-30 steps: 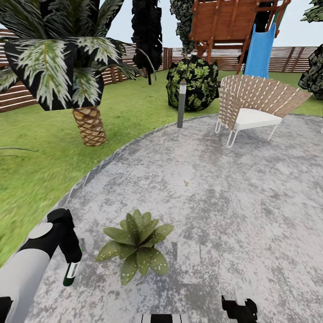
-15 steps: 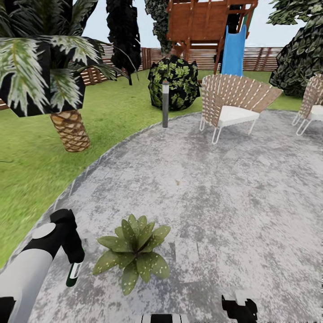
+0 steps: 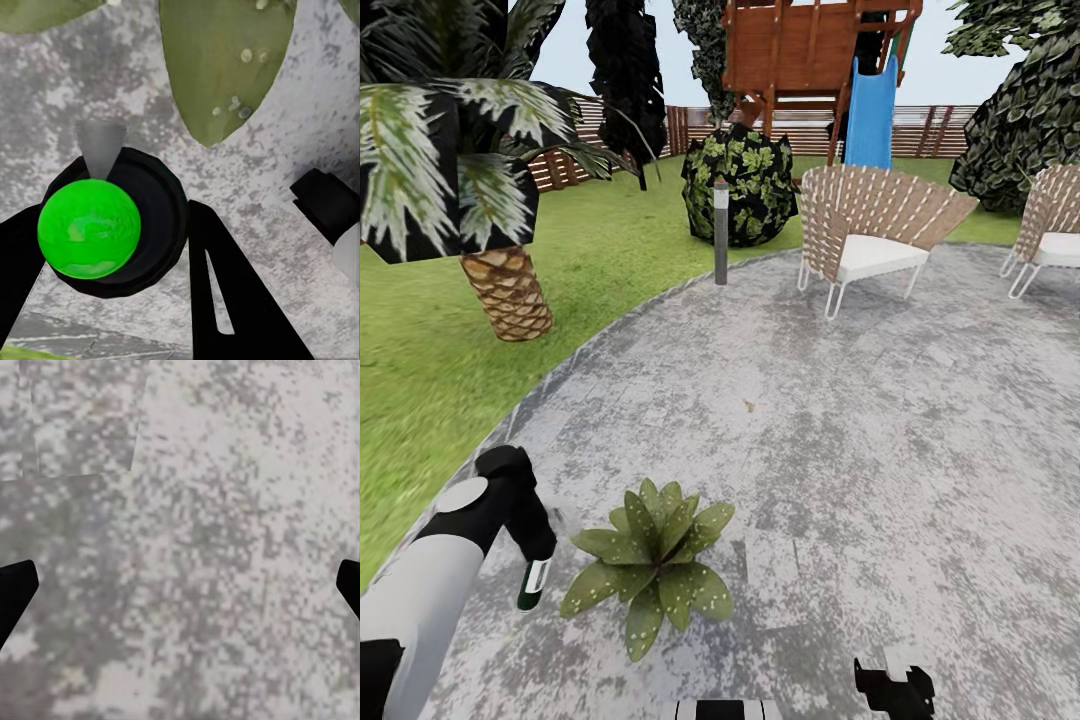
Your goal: Pick up the pesticide atomizer in the garden and spray insectifuge to fully cover both potted plants in the garden.
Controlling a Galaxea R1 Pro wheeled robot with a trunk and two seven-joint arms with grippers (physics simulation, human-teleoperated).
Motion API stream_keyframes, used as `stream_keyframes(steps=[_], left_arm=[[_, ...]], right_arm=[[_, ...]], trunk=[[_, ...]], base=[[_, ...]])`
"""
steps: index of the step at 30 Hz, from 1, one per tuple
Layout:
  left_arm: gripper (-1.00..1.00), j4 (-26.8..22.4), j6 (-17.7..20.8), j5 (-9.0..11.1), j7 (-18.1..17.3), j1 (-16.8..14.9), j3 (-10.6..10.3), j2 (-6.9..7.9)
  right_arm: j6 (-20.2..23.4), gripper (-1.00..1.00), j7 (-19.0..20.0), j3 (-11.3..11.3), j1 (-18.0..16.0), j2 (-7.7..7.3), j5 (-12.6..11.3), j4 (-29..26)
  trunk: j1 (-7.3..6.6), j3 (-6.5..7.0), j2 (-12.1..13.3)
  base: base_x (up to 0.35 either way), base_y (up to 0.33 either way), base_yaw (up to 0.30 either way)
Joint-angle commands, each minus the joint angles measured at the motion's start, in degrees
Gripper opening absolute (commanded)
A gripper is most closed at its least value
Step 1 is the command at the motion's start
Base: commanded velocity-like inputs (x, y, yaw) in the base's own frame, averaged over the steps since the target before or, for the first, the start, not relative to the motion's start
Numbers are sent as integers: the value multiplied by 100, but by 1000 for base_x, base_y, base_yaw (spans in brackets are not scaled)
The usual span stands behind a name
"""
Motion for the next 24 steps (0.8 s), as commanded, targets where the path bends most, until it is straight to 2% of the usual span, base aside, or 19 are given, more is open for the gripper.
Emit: stream_keyframes(steps=[1, 5, 12, 19, 24], left_arm=[[-100, 0, 68, -49, -49, -36, 2, 0], [-100, 12, 40, -65, -49, 27, -27, 23], [-100, 94, 37, -69, -49, 50, -7, 25], [-100, 107, 45, -58, -49, 51, 1, 37], [-100, 107, 45, -52, -49, 51, 5, 43]], right_arm=[[-8, 100, -20, 49, -1, -1, -36, -2], [-8, 100, -25, 49, -1, 6, -44, -10], [-8, 100, -28, 49, -1, 8, -53, -13], [-8, 100, -31, 48, -1, 12, -55, -21], [-8, 100, -29, 41, -1, 8, -56, -22]], trunk=[[-1, -5, -2], [-1, -5, -2], [-1, -5, -2], [-1, -5, -2], [-1, -5, -2]], base=[[0, 0, 0], [14, 22, 0], [29, 239, 0], [0, 14, -1], [0, 0, -230]])
